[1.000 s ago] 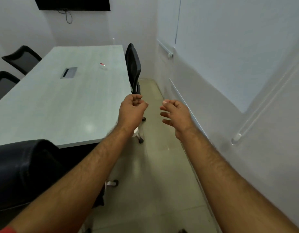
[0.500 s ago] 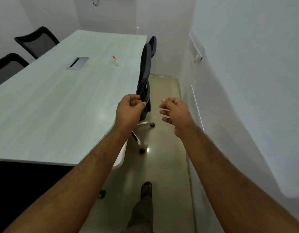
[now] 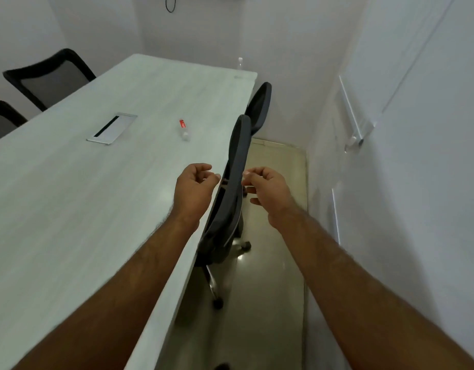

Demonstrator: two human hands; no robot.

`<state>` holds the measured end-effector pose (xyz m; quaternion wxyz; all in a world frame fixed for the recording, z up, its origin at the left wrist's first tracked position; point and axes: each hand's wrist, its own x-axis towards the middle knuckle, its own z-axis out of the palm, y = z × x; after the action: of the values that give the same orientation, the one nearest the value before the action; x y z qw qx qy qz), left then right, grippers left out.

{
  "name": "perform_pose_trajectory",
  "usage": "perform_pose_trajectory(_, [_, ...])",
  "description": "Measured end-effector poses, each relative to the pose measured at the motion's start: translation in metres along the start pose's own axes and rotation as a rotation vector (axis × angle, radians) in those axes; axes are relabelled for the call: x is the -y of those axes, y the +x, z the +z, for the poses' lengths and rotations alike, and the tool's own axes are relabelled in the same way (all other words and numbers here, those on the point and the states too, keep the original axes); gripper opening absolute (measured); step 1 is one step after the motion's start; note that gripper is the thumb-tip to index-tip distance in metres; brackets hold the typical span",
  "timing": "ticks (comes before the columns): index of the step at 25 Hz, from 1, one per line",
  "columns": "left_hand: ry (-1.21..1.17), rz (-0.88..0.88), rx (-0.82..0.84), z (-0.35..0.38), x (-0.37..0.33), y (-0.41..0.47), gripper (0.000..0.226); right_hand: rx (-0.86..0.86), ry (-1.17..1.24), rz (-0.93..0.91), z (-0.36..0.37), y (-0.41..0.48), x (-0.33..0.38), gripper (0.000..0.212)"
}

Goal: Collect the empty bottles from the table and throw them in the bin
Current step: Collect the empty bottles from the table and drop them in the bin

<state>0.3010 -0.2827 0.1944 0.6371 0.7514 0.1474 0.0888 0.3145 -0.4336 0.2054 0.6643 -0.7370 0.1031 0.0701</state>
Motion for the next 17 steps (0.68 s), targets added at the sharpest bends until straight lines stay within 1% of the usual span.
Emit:
perform_pose_trajectory(2, [0.012, -0.019, -0.057, 0.023, 0.001, 0.049, 0.025, 0.044, -0.012, -0.005, -0.002, 0.058, 0.008, 0.01])
perform_pose_trajectory(6, [0.026, -0.05, -0.215, 0.083, 0.009, 0.156, 0.028, 0.19, -0.008, -0.052, -0.008, 0.198, 0.021, 0.013])
perform_pose_trajectory(8, [0.02, -0.097, -0.316, 0.113, 0.008, 0.203, 0.027, 0.257, -0.008, -0.019, -0.01, 0.262, 0.03, 0.012])
perform_pose_trajectory(11, [-0.003, -0.143, -0.379, 0.148, -0.004, 0.264, 0.028, 0.34, -0.057, -0.029, -0.01, 0.339, 0.051, 0.013])
perform_pose_trajectory(14, [0.003, -0.194, -0.467, 0.169, -0.014, 0.326, 0.031, 0.436, -0.119, -0.007, -0.003, 0.407, 0.073, 0.015])
perform_pose_trajectory(17, [0.066, -0.268, -0.54, 0.173, -0.005, 0.382, 0.035, 0.563, -0.187, -0.037, 0.012, 0.469, 0.084, 0.019])
